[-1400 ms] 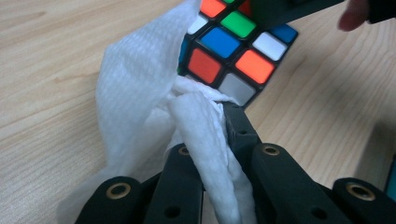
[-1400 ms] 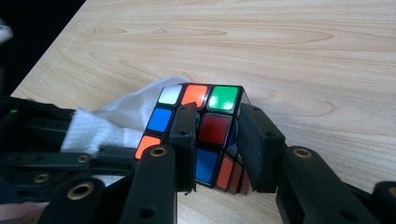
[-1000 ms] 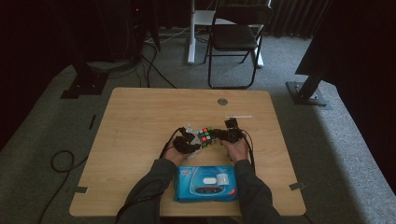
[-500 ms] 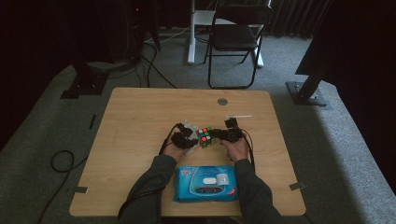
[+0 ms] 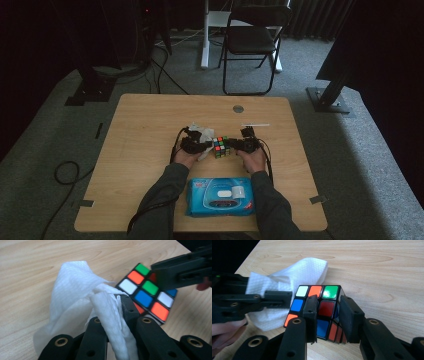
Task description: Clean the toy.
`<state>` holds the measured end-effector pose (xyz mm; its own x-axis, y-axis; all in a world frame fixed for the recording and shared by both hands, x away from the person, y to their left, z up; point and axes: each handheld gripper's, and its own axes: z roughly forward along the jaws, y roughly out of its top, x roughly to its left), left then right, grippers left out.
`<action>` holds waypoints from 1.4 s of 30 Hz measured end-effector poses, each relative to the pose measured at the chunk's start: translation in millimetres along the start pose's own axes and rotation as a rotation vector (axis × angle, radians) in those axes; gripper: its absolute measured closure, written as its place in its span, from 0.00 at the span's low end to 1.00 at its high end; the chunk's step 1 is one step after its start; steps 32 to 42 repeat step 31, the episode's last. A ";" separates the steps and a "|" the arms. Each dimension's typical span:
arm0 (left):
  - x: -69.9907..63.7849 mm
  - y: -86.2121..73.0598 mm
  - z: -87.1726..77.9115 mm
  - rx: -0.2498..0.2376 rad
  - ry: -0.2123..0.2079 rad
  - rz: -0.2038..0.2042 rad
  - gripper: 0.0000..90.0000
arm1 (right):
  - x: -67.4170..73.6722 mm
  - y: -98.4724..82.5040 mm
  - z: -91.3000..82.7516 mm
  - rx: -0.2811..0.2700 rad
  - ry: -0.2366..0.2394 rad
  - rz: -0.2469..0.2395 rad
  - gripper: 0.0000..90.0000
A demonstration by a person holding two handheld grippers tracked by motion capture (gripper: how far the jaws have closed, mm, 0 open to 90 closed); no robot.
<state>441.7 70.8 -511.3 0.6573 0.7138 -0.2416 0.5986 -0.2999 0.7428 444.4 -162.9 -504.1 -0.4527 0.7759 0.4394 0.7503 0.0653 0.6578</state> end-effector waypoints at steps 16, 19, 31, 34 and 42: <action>-3.9 -13.2 -48.2 -0.031 0.010 0.092 0.94 | 0.1 -0.6 -0.1 -0.002 -0.002 0.006 0.75; -1.2 -18.4 -54.4 -0.037 0.018 0.083 0.94 | -0.8 -0.8 0.0 -0.003 0.002 0.007 0.74; 6.3 -29.0 -69.1 -0.056 0.041 0.066 0.94 | -1.8 -0.7 0.1 -0.002 0.007 0.011 0.74; 6.3 -29.0 -69.1 -0.056 0.041 0.066 0.94 | -1.8 -0.7 0.1 -0.002 0.007 0.011 0.74; 6.3 -29.0 -69.1 -0.056 0.041 0.066 0.94 | -1.8 -0.7 0.1 -0.002 0.007 0.011 0.74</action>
